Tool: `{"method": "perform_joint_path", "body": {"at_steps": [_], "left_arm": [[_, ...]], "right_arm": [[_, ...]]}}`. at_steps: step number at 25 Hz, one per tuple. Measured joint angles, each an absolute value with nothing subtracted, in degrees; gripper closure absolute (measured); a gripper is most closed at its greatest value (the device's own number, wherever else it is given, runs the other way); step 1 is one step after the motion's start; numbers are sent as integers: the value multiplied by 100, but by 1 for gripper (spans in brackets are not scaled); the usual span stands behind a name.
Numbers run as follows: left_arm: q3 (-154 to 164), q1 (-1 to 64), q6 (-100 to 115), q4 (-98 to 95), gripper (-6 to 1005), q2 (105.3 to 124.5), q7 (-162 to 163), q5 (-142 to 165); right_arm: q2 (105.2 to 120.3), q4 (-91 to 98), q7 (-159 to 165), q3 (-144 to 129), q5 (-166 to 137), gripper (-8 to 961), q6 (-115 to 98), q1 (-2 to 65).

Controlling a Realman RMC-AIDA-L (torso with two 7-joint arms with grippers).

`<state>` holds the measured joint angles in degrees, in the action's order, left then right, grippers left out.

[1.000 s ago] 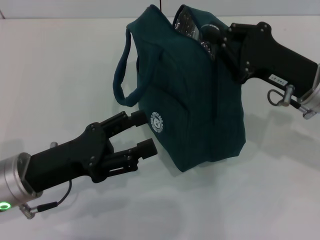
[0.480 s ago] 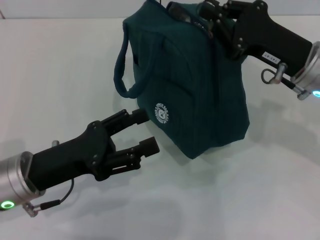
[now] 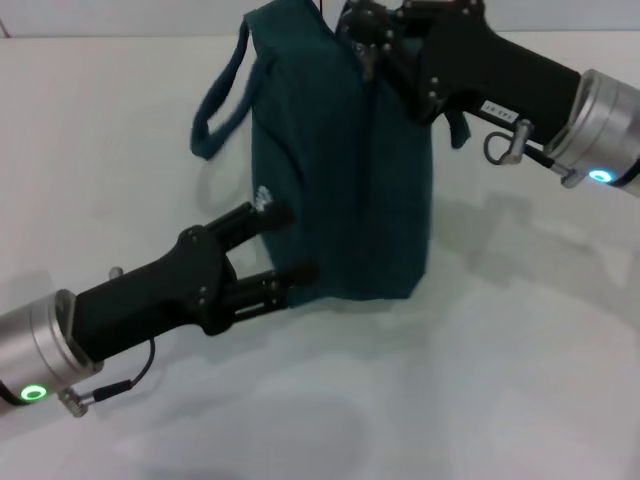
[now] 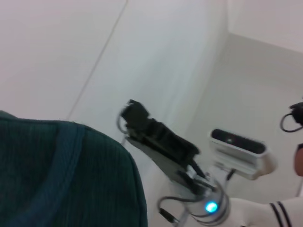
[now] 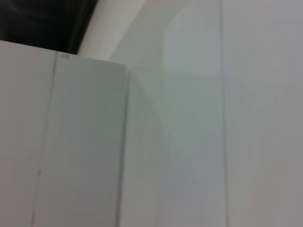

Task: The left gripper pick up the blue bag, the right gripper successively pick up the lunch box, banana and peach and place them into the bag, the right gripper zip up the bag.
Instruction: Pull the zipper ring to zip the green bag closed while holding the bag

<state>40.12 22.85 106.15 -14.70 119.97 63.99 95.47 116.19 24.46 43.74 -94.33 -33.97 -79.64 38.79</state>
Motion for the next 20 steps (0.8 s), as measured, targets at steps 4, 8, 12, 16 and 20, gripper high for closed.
{"method": "perform_joint_path", "body": {"at_steps": [4,8,12,16,20], "left_arm": [[4009,2241,10530,-1269,115,11997,6008,9144],[4008,2215,10334,-1244,115,11996,5836,9031],[4008,2239,10096,-1238,114,12005,5692,9014],[4009,2274,9955,-1185,114,12026,5471,8943],[4025,2358,9862,-904,115,12017,5188,8748]], "right_arm": [[11619,2452,4377,-9549,-3390,935,-7956,3923],[11619,2439,4377,-9555,-3386,935,-7954,3926],[11619,2442,4377,-9555,-3385,935,-7952,3923],[11619,2438,4374,-9553,-3383,935,-7937,3936],[11619,2409,4366,-9553,-3382,934,-7935,3939]]}}
